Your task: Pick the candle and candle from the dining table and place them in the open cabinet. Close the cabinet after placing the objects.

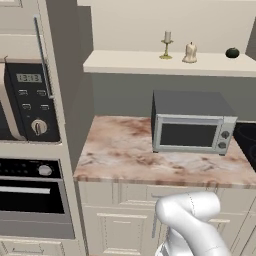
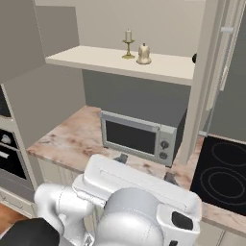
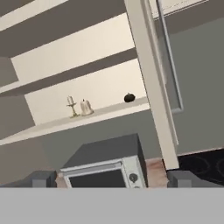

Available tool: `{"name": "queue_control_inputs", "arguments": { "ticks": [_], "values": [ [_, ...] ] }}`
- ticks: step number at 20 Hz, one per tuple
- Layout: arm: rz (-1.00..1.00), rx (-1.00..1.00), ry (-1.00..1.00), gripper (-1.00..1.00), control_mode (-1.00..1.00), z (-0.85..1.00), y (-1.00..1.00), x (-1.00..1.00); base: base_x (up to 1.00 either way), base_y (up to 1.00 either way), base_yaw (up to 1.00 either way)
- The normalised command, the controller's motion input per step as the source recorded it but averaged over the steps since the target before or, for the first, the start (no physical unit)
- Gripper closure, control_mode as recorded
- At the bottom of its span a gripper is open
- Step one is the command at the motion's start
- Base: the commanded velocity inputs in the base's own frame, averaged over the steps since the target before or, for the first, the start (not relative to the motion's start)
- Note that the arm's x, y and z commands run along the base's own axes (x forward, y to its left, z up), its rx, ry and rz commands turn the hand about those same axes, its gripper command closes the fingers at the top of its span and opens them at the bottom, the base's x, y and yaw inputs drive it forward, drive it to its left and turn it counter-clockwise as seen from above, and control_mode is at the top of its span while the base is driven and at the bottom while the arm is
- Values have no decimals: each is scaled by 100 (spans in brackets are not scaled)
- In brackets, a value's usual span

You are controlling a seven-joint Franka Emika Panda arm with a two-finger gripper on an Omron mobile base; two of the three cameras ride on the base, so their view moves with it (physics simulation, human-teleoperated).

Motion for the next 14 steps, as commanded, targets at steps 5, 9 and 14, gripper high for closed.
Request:
{"name": "queue_control_inputs", "arguments": {
  "ticks": [5, 9, 14],
  "values": [
    [15, 22, -2, -100, -100, 4, -47, -3, 0, 0, 0],
    [12, 15, -7, -100, -100, 0, -38, -4, 0, 0, 0],
    [5, 13, -6, -100, -100, 0, -10, 14, 0, 0, 0]
  ]
}}
